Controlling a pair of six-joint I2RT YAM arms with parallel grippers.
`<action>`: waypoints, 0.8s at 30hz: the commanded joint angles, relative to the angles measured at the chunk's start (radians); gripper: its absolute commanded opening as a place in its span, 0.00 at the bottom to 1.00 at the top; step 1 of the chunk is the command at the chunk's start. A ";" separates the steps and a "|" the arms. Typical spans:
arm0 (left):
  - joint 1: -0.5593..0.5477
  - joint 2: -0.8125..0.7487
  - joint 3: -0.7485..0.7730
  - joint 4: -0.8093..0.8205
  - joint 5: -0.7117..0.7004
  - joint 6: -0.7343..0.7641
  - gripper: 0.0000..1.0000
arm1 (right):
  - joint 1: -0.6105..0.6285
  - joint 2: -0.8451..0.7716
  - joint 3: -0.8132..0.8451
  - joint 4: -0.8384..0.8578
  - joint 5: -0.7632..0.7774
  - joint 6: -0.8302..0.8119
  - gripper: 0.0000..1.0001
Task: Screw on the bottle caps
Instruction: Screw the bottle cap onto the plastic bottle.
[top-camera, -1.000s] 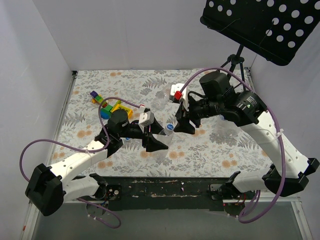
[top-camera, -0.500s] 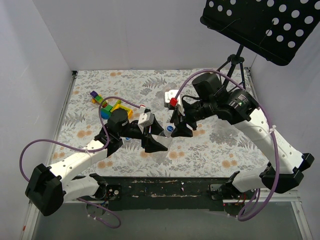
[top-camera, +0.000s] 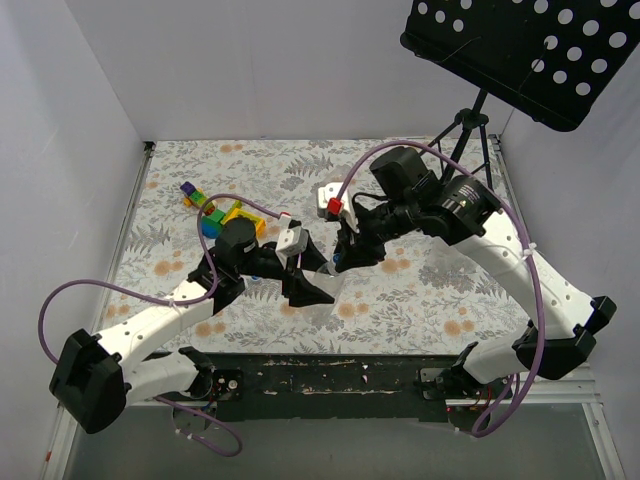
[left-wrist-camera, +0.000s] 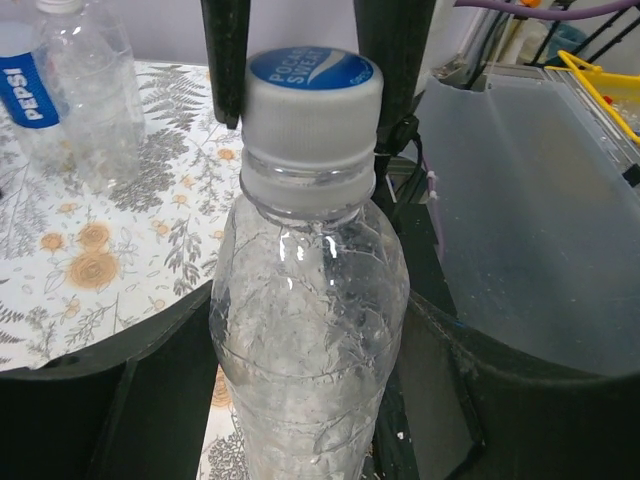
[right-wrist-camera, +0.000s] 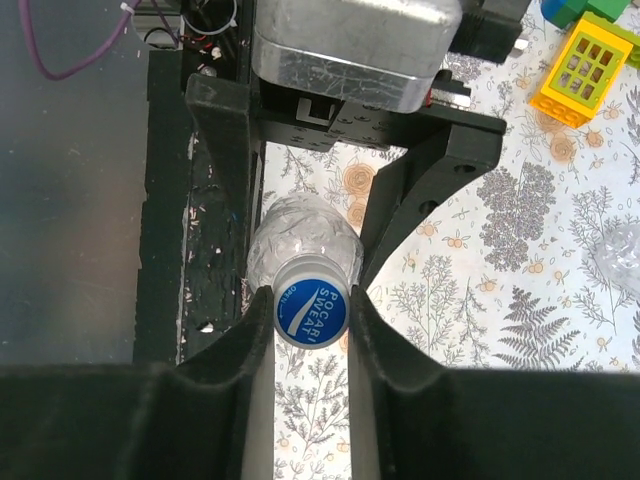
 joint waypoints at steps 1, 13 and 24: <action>0.004 -0.077 0.014 0.006 -0.124 0.051 0.00 | 0.012 0.017 0.024 -0.010 0.047 0.083 0.13; -0.229 -0.212 -0.133 0.097 -0.993 0.272 0.00 | 0.020 -0.049 -0.323 0.324 0.460 0.828 0.08; -0.268 -0.136 -0.066 -0.049 -1.007 0.287 0.00 | 0.020 -0.255 -0.323 0.493 0.483 0.705 0.69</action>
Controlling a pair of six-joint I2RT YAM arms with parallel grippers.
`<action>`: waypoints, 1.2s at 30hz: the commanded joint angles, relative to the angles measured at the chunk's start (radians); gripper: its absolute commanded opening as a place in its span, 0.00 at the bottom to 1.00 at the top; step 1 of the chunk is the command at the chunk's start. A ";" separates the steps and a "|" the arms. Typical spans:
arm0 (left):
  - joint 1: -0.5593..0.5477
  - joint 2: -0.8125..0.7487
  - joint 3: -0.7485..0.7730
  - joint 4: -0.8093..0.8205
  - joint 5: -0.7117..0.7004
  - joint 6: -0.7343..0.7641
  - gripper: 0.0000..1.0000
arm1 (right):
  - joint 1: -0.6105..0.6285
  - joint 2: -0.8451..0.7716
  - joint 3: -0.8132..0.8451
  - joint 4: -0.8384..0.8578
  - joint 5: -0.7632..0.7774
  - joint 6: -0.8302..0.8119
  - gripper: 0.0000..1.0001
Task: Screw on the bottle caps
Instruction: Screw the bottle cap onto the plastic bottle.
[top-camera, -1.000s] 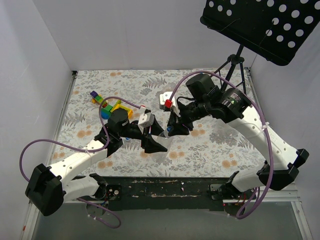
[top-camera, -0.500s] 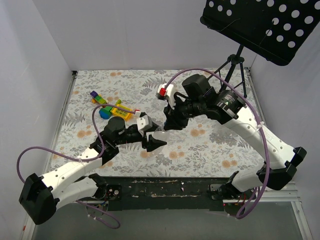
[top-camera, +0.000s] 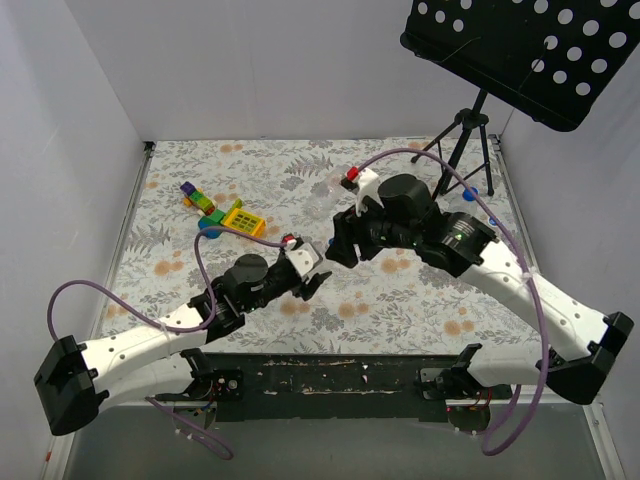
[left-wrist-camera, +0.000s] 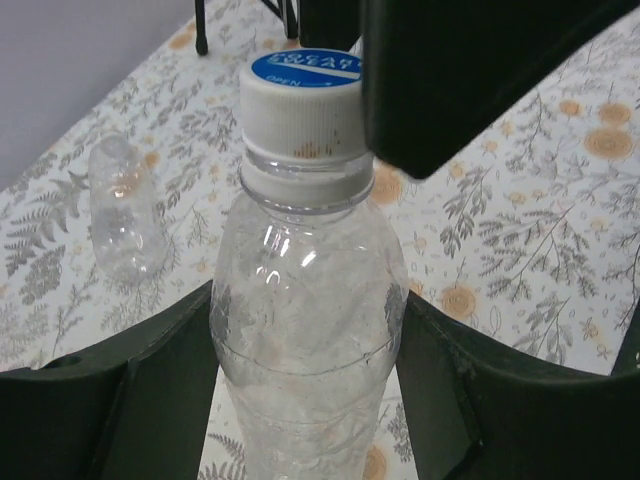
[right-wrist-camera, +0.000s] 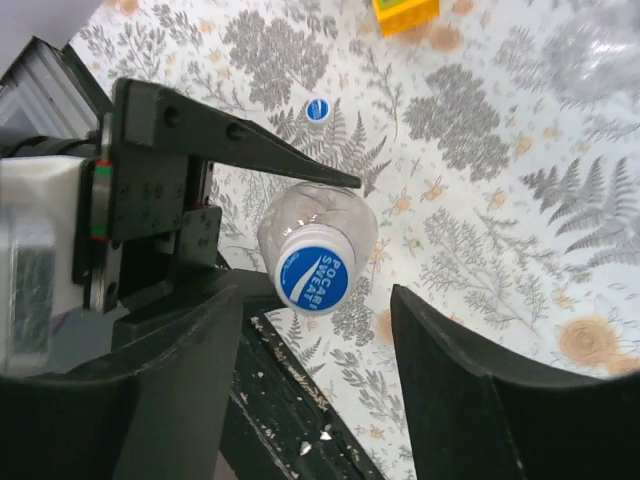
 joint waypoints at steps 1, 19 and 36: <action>0.027 0.020 0.091 0.008 0.125 -0.009 0.00 | 0.002 -0.106 0.122 -0.001 0.026 -0.138 0.71; 0.128 0.225 0.235 -0.238 0.934 -0.008 0.00 | 0.004 -0.234 0.081 -0.282 -0.358 -0.859 0.70; 0.128 0.210 0.238 -0.251 0.966 0.009 0.00 | 0.031 -0.132 0.069 -0.374 -0.396 -0.948 0.62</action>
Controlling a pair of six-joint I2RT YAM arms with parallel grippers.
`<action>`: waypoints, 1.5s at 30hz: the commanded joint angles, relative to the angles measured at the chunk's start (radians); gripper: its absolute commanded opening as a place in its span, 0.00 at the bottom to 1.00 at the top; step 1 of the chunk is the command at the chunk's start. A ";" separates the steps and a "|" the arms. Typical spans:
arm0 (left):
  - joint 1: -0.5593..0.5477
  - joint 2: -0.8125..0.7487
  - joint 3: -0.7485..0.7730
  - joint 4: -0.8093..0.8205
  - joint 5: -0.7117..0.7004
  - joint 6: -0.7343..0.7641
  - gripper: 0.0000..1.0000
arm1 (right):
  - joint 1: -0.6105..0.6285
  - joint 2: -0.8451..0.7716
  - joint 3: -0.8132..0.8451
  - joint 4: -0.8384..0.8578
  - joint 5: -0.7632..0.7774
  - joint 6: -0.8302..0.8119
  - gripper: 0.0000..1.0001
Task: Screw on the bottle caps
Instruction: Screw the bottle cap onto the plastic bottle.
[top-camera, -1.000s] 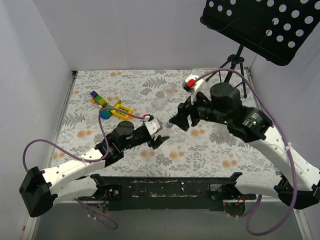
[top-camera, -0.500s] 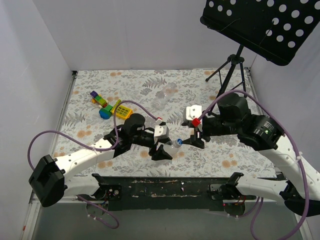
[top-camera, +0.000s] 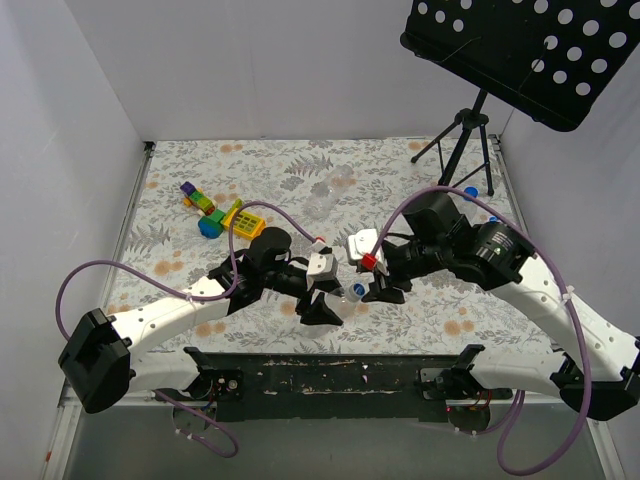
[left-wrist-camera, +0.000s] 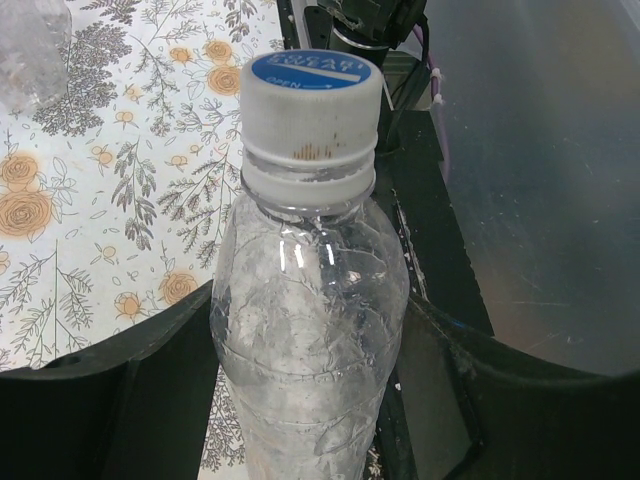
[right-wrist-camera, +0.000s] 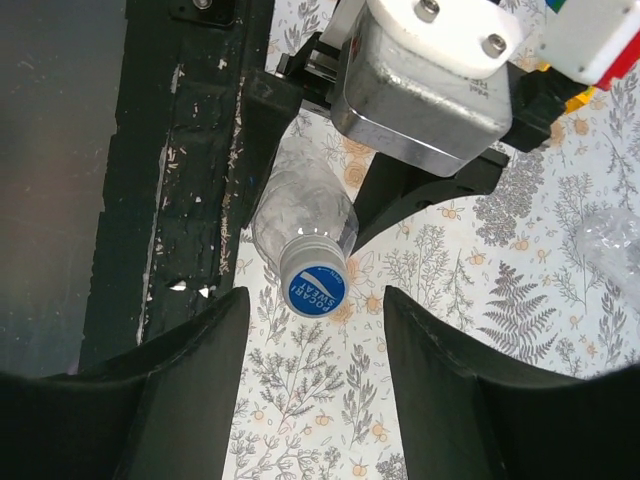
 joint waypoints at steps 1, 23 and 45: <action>0.003 -0.034 0.037 -0.010 0.036 0.021 0.00 | 0.021 0.024 0.017 -0.017 -0.017 -0.028 0.62; 0.003 -0.077 0.001 0.059 -0.036 0.041 0.00 | 0.079 0.123 0.039 -0.032 0.124 0.221 0.16; -0.184 -0.152 -0.123 0.240 -0.669 0.066 0.00 | 0.078 0.075 0.172 0.091 0.371 0.854 0.68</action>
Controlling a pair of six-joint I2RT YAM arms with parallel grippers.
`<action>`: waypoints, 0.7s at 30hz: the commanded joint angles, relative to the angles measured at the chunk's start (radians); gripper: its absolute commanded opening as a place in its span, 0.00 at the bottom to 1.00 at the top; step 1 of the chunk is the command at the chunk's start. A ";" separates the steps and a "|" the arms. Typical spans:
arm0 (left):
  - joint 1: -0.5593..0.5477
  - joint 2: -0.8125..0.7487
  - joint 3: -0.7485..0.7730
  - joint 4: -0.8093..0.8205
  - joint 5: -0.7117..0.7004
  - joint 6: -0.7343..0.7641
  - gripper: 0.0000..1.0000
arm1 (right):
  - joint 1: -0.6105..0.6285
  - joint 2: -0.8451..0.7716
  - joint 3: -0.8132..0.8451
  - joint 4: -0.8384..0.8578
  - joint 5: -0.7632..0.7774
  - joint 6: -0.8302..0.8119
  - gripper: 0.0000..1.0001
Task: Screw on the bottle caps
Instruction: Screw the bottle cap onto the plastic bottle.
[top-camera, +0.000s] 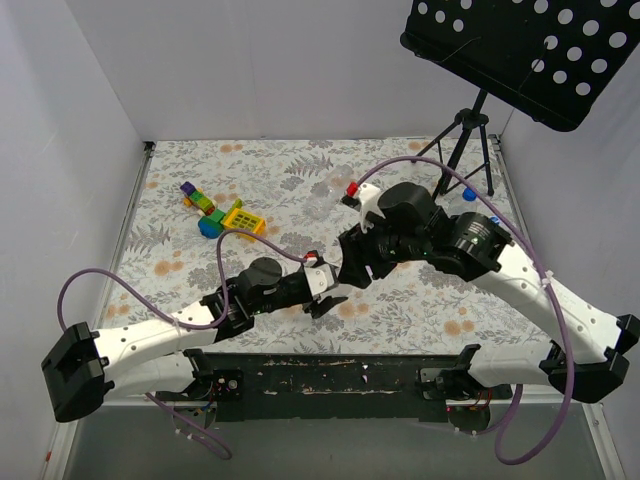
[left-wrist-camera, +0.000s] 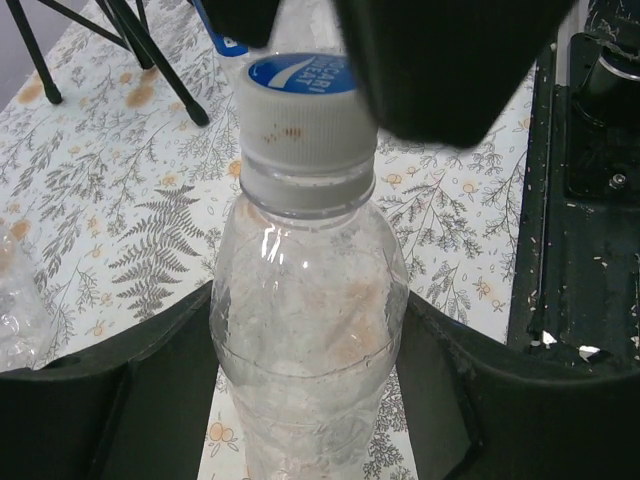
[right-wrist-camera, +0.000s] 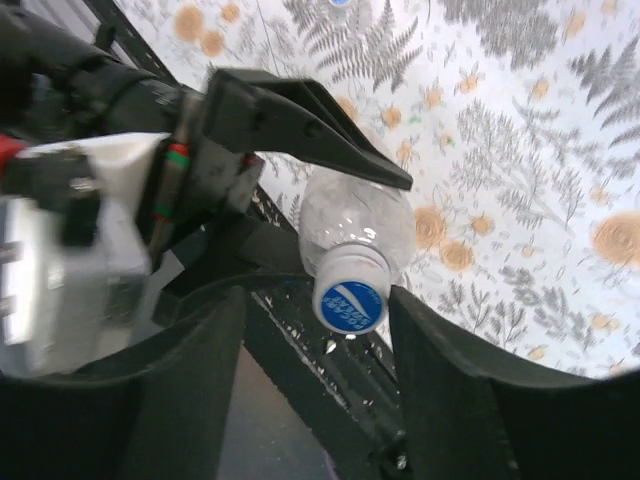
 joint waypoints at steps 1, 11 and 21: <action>0.007 0.017 0.062 -0.041 0.062 0.003 0.00 | 0.006 -0.053 0.129 0.022 -0.037 -0.154 0.69; 0.185 0.083 0.152 -0.106 0.717 -0.120 0.00 | 0.006 -0.155 0.082 -0.061 -0.212 -0.640 0.71; 0.201 0.118 0.185 -0.158 0.870 -0.092 0.00 | 0.006 -0.123 0.029 -0.122 -0.433 -0.874 0.67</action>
